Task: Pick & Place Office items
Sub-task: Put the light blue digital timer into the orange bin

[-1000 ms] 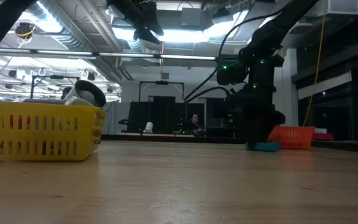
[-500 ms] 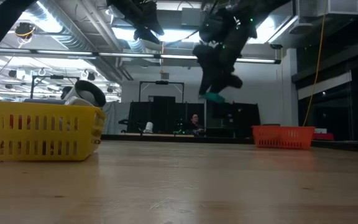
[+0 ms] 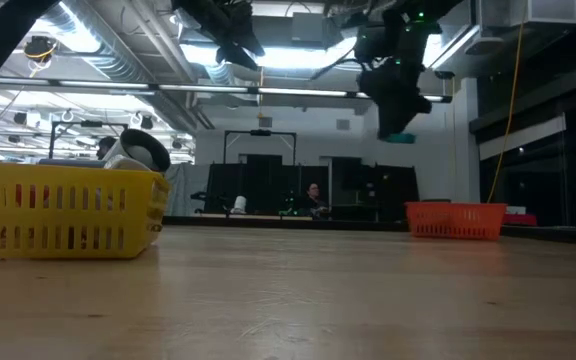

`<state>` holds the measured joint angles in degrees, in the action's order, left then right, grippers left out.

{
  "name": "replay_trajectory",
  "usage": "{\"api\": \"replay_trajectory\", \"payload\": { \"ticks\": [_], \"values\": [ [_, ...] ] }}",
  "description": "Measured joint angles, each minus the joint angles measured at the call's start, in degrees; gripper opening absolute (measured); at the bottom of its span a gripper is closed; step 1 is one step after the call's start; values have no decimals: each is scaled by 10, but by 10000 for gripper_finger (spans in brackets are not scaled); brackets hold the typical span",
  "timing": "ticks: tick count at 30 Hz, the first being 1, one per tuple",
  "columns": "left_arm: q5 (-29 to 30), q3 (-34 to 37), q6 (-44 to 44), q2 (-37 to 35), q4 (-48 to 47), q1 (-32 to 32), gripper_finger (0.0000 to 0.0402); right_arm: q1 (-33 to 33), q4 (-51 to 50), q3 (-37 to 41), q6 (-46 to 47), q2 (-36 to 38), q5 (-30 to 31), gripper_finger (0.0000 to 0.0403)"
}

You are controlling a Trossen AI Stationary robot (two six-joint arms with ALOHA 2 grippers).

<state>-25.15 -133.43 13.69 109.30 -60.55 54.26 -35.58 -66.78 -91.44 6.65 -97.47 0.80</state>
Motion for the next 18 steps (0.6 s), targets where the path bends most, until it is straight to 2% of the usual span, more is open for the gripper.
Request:
{"api": "replay_trajectory", "payload": {
  "ticks": [6, 12, 18],
  "values": [
    [0, 0, 0, 0, 4, 3, 264, -39, -43, 23, -29, 4, 16, 143],
    [0, 0, 0, 0, 4, 9, 264, -73, -37, 123, -46, 4, 24, 143],
    [0, 0, -4, 0, 5, 16, 264, -84, 11, 212, -43, 21, -11, 143]
  ]
}}
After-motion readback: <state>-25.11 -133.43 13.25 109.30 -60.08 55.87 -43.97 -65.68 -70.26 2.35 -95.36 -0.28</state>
